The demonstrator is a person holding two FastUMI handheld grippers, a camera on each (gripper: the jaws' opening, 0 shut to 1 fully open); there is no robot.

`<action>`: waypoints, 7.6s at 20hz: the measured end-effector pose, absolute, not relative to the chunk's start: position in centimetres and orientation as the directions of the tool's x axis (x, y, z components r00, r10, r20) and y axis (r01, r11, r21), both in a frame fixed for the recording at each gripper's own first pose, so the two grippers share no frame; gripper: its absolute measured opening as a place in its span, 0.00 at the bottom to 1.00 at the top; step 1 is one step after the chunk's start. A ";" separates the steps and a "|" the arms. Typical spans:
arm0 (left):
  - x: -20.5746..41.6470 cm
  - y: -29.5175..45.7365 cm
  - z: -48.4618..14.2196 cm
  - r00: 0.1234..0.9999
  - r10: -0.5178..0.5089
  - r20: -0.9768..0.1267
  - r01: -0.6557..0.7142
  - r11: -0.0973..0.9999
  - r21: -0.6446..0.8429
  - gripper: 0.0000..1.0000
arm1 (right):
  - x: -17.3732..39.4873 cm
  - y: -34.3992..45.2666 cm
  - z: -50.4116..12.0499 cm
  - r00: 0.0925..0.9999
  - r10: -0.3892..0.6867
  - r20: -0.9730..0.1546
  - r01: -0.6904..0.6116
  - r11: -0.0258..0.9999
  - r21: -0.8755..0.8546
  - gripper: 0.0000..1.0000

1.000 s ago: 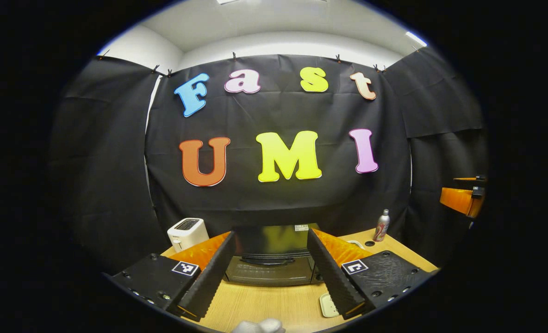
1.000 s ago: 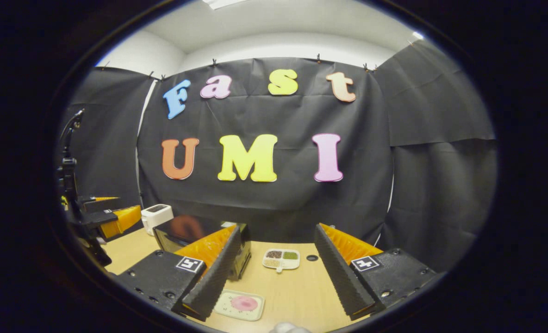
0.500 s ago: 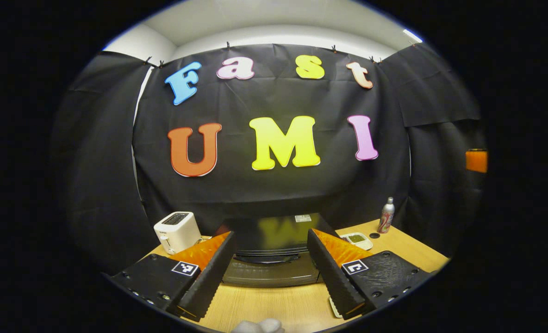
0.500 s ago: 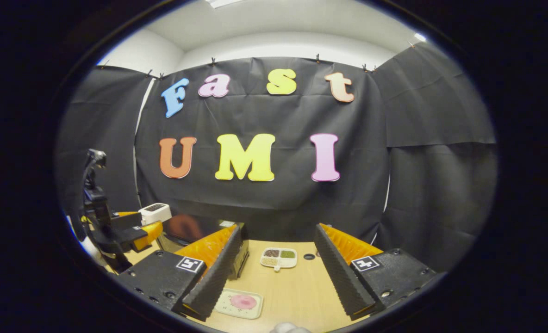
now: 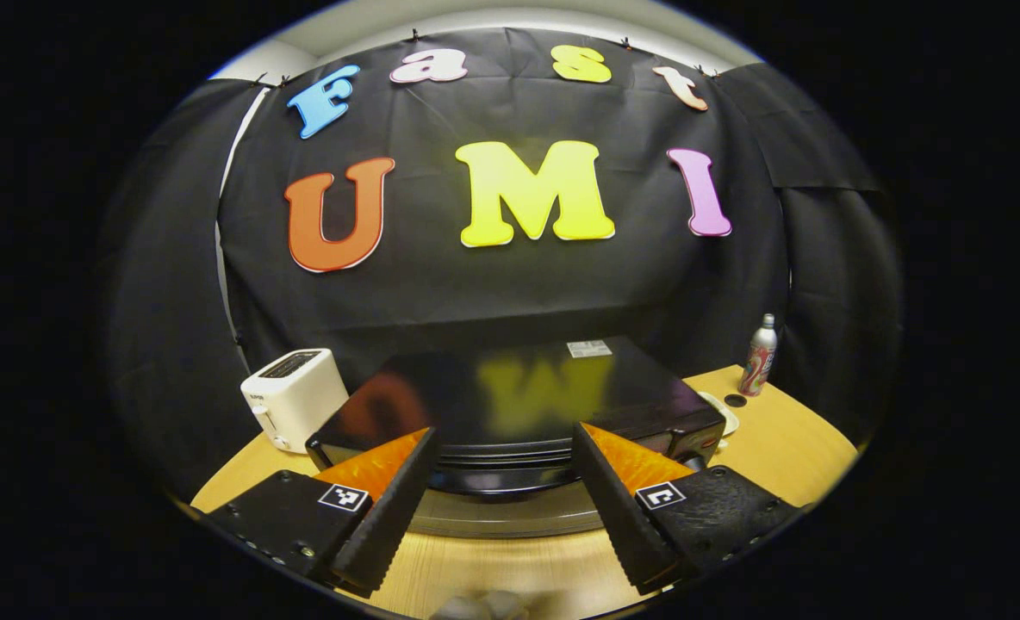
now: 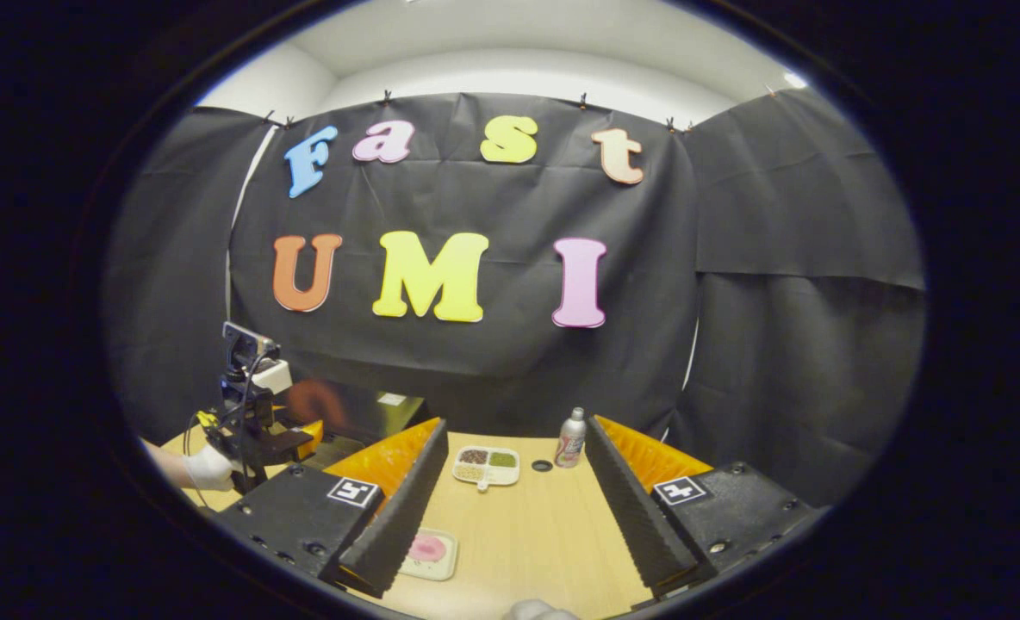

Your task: Open the electric oven with the left hand, put the food in, and close the electric oven.

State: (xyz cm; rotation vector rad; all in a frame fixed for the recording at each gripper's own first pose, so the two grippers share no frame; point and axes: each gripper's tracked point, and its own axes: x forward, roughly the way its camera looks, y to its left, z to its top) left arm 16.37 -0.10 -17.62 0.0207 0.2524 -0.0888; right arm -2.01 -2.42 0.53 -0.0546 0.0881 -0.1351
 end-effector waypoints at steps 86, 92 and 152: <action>-9.3 1.0 -9.0 0.955 0.157 -0.253 -0.162 0.987 0.001 0.96 | 7.0 4.0 -39.6 0.390 0.267 -0.881 0.054 0.949 0.311 0.21; -7.7 2.4 -10.8 0.961 0.096 -0.260 -0.110 0.993 -0.039 0.97 | 7.3 3.6 -39.8 0.331 0.192 -0.924 0.142 0.958 0.250 0.11; -6.9 16.6 -9.7 0.947 0.115 -0.299 -0.126 0.992 -0.020 0.96 | 25.6 27.3 -31.0 0.824 0.324 -0.465 0.298 0.449 0.842 0.04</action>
